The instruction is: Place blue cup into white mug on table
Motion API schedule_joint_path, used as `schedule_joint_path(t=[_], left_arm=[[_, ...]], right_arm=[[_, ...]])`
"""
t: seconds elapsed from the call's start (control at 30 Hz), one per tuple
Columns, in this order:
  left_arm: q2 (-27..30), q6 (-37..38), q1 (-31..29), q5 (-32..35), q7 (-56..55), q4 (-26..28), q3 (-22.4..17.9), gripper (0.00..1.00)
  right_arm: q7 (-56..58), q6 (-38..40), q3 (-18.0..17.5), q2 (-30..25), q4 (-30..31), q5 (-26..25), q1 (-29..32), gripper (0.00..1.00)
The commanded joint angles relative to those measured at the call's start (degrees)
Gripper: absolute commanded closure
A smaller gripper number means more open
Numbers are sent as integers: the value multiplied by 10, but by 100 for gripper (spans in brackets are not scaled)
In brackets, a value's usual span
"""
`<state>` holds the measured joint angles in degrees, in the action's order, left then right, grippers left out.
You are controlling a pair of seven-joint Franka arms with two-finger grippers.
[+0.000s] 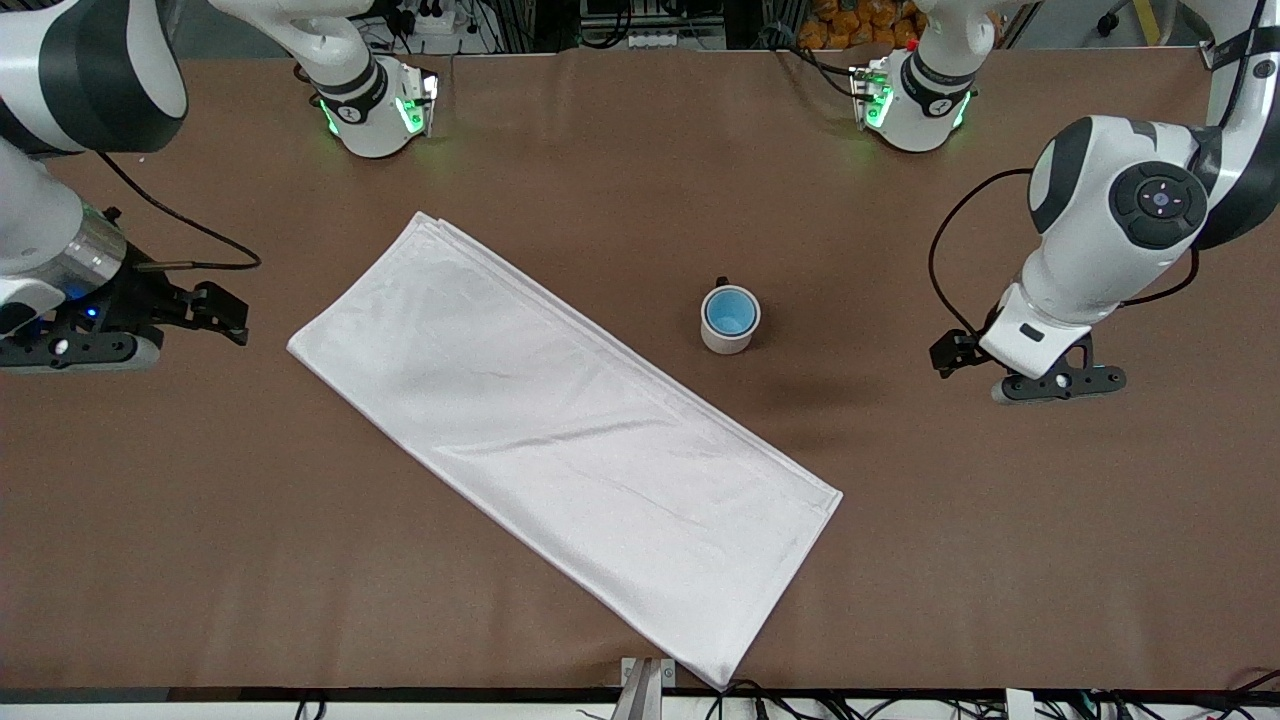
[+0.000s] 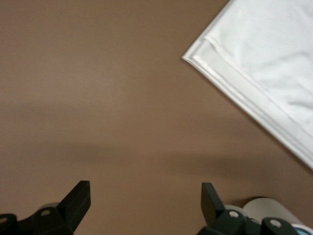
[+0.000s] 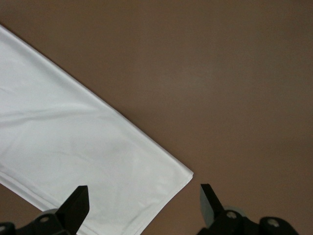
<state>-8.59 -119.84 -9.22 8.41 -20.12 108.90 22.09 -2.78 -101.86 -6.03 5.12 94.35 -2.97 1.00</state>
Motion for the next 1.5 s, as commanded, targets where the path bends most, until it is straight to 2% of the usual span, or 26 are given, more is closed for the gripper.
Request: schedule_joint_path(t=[0.0,0.27,0.37,0.47,0.57,0.63,0.83,1.03,1.2,1.3,1.47], left_arm=[[9,28,-15,-16,14,-11,3,0],[15,43,-32,-9,20,-15,2,0],[20,53,-29,-13,69,-14,-8,0],[31,74,5,-15,114,-13,-56,0],[41,86,71,-15,126,-12,-130,0],[47,87,94,-16,132,-11,-158,0],[66,91,99,-31,144,-12,-166,0],[93,128,102,-46,144,-14,-164,0],[104,130,102,-81,142,-18,-164,0],[103,136,102,-87,137,-54,-167,0],[77,192,105,-82,142,-115,-173,0]], right_arm=[[-6,-10,-2,-20,19,9,7,0],[-6,-11,0,-19,9,9,16,0],[-6,-6,-1,-21,9,9,15,0],[-7,-3,-1,-23,10,8,15,0],[-6,-5,0,-21,9,7,16,0],[-6,-7,0,-20,10,7,22,0],[-5,-4,0,-20,11,7,24,0],[-6,3,-1,-22,10,7,23,0],[-6,4,-2,-22,10,8,22,0],[-6,2,-2,-22,10,9,22,0],[-6,1,-2,-22,10,9,22,0]])
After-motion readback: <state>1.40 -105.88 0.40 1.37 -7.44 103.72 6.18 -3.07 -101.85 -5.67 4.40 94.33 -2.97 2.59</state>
